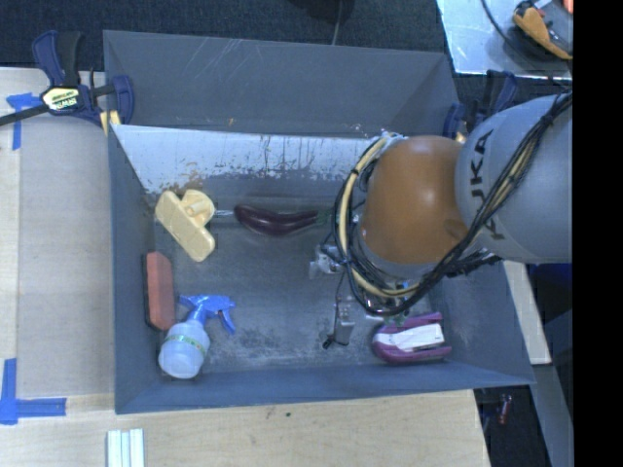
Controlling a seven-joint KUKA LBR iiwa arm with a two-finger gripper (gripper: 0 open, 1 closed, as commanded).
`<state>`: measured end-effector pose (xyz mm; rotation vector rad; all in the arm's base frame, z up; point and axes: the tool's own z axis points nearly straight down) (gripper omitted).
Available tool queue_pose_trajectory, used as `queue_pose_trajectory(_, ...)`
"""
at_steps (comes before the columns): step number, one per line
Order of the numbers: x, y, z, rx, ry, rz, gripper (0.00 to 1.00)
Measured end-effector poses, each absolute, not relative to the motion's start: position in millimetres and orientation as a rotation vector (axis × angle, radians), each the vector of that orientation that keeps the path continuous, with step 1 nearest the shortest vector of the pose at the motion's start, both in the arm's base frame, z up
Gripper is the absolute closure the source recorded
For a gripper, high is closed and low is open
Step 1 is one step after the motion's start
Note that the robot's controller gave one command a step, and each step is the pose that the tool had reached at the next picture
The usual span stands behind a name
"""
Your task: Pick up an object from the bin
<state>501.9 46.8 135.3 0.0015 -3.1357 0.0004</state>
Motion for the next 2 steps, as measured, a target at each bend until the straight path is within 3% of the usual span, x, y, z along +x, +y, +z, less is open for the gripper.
queue_pose_trajectory(1,503.9,47,140,-0.002,-3.144,-0.001,0.00)
queue_pose_trajectory(2,506.7,176,68,0.143,-3.142,-0.006,0.00)
